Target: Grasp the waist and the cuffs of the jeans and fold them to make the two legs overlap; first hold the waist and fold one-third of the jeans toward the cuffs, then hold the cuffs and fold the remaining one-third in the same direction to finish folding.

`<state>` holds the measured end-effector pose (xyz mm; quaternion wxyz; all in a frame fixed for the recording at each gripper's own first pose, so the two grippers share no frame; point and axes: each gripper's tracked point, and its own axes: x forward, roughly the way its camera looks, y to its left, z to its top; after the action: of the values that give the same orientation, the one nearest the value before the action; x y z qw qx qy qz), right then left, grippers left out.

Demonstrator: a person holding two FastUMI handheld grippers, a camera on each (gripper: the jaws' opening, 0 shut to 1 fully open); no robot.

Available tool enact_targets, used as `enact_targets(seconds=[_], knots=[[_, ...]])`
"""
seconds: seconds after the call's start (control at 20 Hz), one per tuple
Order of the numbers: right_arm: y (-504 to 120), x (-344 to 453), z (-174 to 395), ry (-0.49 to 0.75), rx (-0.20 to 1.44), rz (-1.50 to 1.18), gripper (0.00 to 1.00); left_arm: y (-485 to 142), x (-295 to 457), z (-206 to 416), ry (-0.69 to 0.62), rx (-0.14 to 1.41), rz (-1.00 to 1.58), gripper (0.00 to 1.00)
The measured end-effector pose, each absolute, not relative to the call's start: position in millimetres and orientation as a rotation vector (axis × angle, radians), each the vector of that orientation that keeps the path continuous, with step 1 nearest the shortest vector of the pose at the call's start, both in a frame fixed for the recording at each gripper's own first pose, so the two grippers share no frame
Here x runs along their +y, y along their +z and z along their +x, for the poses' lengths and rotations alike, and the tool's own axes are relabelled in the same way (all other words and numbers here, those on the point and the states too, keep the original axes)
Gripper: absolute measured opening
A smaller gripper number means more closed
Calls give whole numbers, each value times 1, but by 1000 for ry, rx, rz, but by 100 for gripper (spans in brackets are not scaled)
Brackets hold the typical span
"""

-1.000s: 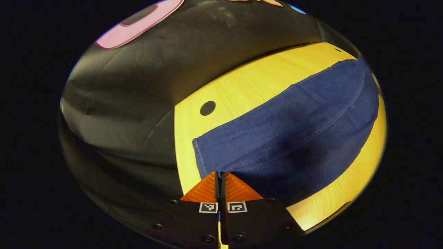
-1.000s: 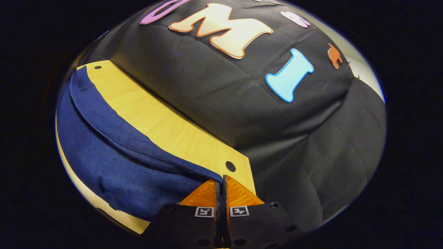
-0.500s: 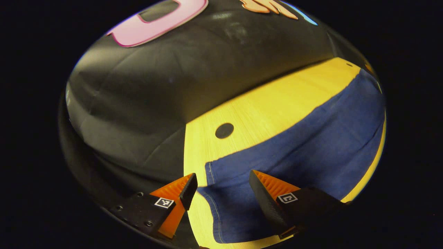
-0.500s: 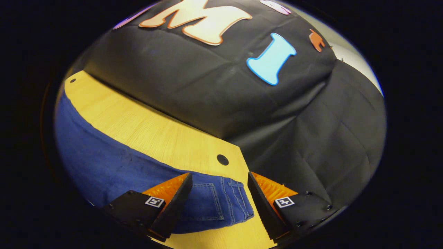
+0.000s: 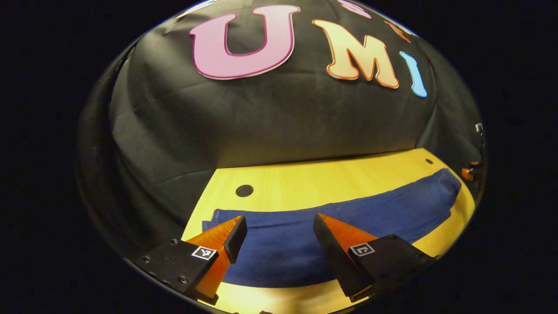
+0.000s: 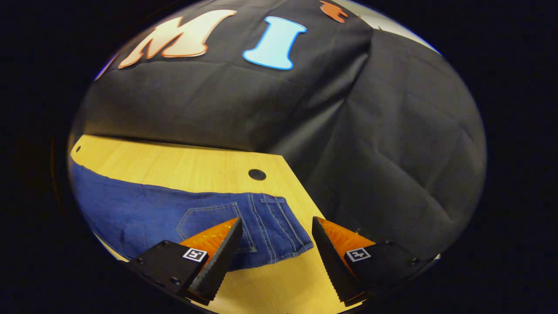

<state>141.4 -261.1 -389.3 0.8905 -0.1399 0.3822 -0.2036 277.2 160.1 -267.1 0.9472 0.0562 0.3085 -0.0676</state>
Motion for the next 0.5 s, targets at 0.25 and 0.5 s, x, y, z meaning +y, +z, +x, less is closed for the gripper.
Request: enact_targets(seconds=[0.25, 0.5], knots=[[-425, -308, 126, -470, 859, -131, 100, -216, 81, 246, -180, 556, 25, 95], [-474, -331, 107, -530, 985, 93, 100, -176, 31, 226, -195, 485, -21, 96]])
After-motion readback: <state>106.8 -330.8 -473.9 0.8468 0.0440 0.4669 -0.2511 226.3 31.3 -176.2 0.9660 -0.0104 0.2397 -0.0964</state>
